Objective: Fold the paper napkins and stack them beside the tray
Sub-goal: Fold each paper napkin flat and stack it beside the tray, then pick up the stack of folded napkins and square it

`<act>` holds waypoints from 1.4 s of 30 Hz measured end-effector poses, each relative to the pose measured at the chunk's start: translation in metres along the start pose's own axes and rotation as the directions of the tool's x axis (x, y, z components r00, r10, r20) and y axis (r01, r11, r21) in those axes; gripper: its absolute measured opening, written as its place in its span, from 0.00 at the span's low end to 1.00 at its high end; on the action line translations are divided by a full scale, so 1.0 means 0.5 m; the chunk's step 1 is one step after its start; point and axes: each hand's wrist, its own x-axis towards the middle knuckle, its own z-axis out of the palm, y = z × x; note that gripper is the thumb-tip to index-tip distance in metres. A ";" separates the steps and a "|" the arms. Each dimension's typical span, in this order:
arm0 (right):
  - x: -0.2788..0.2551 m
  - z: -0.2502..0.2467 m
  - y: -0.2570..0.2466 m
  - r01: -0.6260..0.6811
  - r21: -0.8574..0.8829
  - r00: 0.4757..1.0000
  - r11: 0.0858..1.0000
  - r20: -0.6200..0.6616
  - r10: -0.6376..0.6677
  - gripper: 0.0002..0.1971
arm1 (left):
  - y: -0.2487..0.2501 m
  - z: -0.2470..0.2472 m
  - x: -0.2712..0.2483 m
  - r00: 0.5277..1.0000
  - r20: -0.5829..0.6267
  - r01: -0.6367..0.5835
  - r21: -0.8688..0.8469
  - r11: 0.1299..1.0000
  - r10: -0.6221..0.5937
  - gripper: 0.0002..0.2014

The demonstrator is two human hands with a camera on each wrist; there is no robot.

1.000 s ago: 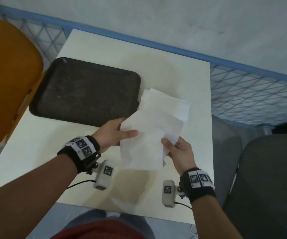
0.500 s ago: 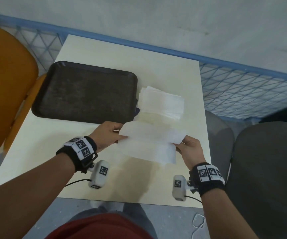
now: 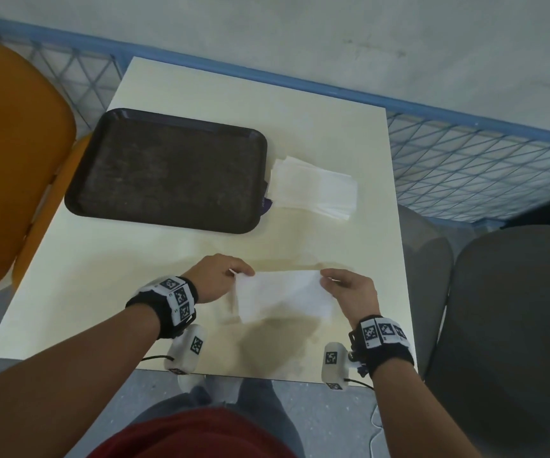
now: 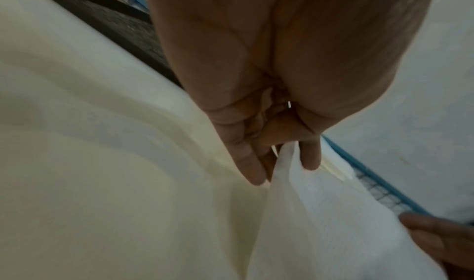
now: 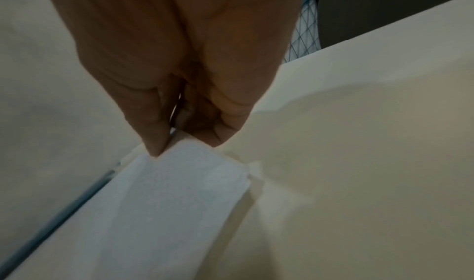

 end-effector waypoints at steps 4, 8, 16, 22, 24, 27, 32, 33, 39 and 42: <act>0.016 0.019 0.021 0.042 -0.301 0.999 0.953 0.008 -0.042 0.09 | 0.001 0.040 -0.003 0.997 -0.077 -0.010 0.150 0.989 0.022 0.27; 0.004 0.051 0.049 0.252 -0.570 0.962 0.782 0.060 -0.266 0.23 | 0.016 0.090 0.002 0.976 -0.044 -0.169 0.461 0.871 0.213 0.31; -0.052 0.159 0.047 0.481 -0.765 0.873 0.429 0.463 -0.153 0.35 | -0.007 0.144 0.025 0.958 0.042 -0.218 0.750 0.624 0.284 0.29; -0.025 0.060 0.088 0.193 -0.851 0.976 0.488 0.220 -0.003 0.40 | 0.030 0.106 0.058 0.981 -0.073 -0.086 0.668 0.739 0.181 0.22; -0.024 0.039 0.082 0.195 -0.850 0.975 0.490 0.221 -0.004 0.40 | 0.040 0.094 0.074 0.990 -0.126 0.007 0.520 0.854 0.068 0.18; -0.020 0.033 0.058 0.235 -0.812 0.971 0.534 0.225 -0.085 0.40 | 0.056 0.080 0.093 0.991 -0.129 0.021 0.380 0.925 0.031 0.07; -0.001 0.033 -0.006 0.390 -0.589 0.921 0.708 0.258 -0.293 0.27 | 0.121 0.056 0.094 0.936 -0.162 -0.266 0.251 0.931 0.312 0.01; 0.008 0.027 -0.025 0.391 -0.523 0.919 0.757 0.259 -0.296 0.20 | 0.141 0.046 0.094 0.916 -0.181 -0.312 0.238 0.920 0.357 0.02; 0.144 -0.058 -0.149 0.382 -0.365 0.921 0.849 0.229 -0.316 0.11 | 0.223 -0.019 0.139 0.878 -0.444 -0.195 0.010 0.981 0.179 0.09; 0.250 -0.091 -0.224 0.369 -0.373 0.925 0.851 0.240 -0.296 0.13 | 0.225 -0.031 0.172 0.882 -0.462 0.014 -0.178 0.984 -0.097 0.09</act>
